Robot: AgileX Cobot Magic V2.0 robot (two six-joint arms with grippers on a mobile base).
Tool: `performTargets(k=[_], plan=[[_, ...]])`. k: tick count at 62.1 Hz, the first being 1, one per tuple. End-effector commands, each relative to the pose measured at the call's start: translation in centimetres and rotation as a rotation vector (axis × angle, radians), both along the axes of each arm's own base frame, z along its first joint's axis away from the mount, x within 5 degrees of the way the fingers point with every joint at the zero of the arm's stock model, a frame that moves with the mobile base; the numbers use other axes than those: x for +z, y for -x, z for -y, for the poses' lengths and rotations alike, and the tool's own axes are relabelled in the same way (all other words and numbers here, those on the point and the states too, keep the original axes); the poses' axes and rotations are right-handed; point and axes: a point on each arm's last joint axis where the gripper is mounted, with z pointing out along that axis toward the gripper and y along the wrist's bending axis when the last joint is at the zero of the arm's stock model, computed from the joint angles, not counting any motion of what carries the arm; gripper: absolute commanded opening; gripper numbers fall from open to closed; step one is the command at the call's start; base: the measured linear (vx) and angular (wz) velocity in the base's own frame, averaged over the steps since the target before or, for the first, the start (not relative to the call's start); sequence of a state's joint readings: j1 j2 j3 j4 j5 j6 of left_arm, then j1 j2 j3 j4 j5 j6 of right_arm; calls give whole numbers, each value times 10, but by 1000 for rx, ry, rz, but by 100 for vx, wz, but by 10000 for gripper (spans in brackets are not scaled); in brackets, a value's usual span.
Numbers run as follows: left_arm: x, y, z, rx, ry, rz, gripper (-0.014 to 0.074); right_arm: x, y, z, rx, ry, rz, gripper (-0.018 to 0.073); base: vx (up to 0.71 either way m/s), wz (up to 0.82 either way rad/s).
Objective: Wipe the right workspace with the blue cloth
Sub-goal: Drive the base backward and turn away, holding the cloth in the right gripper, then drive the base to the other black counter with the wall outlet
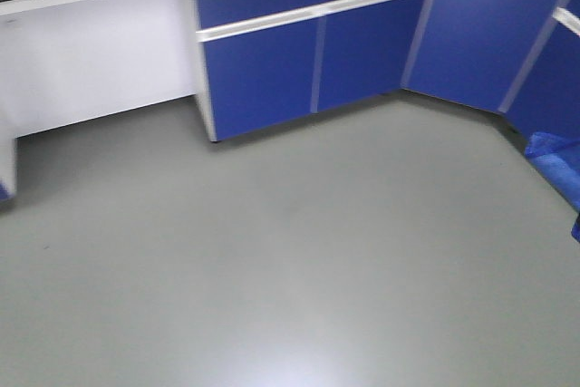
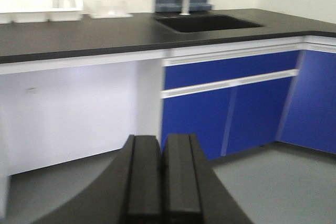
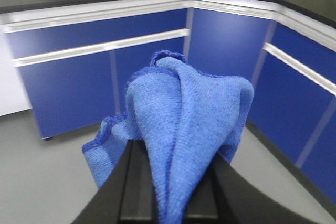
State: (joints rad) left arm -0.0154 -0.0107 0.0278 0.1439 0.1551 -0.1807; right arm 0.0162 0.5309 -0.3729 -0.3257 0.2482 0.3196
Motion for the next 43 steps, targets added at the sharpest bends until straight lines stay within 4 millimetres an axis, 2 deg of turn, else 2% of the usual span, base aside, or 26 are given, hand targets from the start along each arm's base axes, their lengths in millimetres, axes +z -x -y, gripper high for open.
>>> performTargets(k=[1,24,43], plan=[[-2,0,1,-6,8,64,-6,16,-3,-2,22,10,97,-8,-10,-83],[-2,0,1,-6,8,64,-6,16,-3,-2,22,10,97,-8,-7,-85],[-2,0,1,-6,8,64,-6,16,-3,-2,22,10,97,-8,0,-70]])
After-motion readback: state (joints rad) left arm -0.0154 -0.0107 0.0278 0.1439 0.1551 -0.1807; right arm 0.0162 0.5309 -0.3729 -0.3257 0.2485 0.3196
